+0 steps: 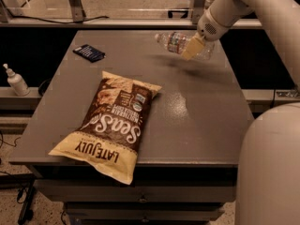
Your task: Move water bottle near brown chip bag
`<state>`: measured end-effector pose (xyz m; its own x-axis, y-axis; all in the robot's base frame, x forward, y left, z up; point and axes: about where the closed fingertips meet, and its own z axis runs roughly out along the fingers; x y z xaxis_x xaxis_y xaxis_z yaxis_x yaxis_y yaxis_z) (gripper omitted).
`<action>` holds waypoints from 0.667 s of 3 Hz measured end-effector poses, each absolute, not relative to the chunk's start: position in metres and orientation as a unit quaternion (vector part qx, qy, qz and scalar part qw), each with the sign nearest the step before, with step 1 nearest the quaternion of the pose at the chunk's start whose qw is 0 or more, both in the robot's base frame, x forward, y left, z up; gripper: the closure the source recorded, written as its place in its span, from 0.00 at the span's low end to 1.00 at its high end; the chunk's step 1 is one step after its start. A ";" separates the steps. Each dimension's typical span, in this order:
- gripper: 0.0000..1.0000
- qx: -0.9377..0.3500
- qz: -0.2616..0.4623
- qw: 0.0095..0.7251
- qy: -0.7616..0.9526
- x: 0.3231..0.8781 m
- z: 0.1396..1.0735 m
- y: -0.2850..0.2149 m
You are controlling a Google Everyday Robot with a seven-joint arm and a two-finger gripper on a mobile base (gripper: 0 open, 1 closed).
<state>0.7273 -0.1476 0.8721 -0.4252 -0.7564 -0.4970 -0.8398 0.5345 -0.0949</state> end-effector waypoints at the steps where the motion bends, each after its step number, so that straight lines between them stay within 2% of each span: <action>1: 1.00 -0.505 0.075 0.238 0.826 0.690 0.885 -0.159; 2: 1.00 -0.529 0.060 0.215 0.819 0.646 0.880 -0.169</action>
Offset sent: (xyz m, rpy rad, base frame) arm -0.1460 -0.0373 -0.0034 -0.1772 0.0473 0.1571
